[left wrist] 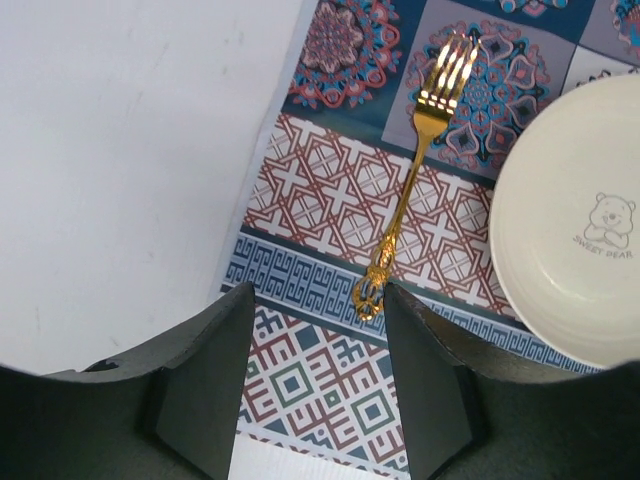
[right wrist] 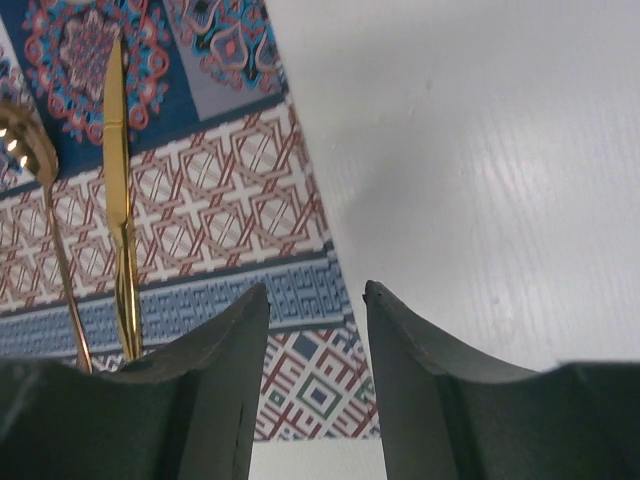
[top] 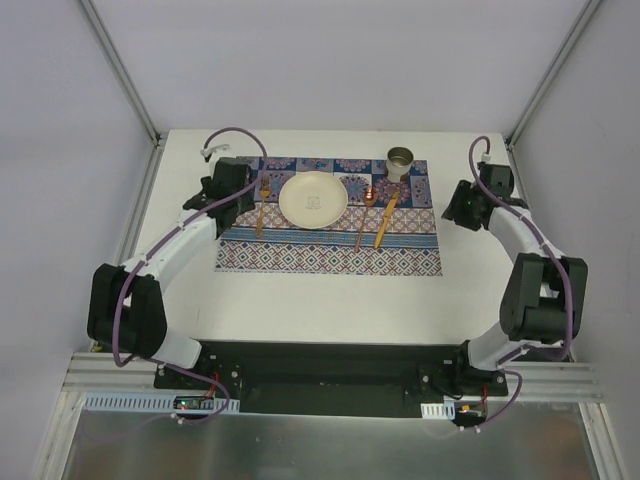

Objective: Set the dinner table for one person
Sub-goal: Reset both arms

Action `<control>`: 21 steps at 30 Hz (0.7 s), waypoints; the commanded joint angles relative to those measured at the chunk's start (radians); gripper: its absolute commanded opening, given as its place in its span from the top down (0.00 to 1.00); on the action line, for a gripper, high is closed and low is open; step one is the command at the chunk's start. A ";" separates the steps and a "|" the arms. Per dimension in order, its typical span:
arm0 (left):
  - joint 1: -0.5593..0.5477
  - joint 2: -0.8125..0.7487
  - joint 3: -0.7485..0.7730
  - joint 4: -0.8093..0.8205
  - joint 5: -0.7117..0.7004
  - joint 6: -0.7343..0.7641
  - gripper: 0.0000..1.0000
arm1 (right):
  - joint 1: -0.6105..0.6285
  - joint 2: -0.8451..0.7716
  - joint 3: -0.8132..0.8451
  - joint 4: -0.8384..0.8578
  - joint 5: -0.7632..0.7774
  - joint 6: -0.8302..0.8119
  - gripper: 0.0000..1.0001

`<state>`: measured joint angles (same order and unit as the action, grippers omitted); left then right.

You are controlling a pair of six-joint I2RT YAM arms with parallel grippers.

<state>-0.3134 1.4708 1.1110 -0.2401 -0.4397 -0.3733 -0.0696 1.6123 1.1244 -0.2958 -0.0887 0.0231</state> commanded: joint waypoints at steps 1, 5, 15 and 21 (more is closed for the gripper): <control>-0.010 -0.101 -0.115 0.169 0.086 -0.035 0.47 | 0.039 -0.207 -0.154 0.144 -0.086 0.061 0.53; -0.018 -0.240 -0.252 0.306 0.133 -0.009 0.43 | 0.143 -0.417 -0.262 0.162 0.002 0.020 0.51; -0.026 -0.461 -0.471 0.443 0.180 0.059 0.35 | 0.347 -0.666 -0.405 0.149 0.173 -0.060 0.45; -0.030 -0.507 -0.508 0.504 0.203 0.096 0.33 | 0.350 -0.782 -0.410 0.093 0.133 -0.133 0.44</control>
<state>-0.3286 1.0126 0.6312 0.1555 -0.2676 -0.3229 0.2749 0.9134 0.6968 -0.1955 0.0372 -0.0399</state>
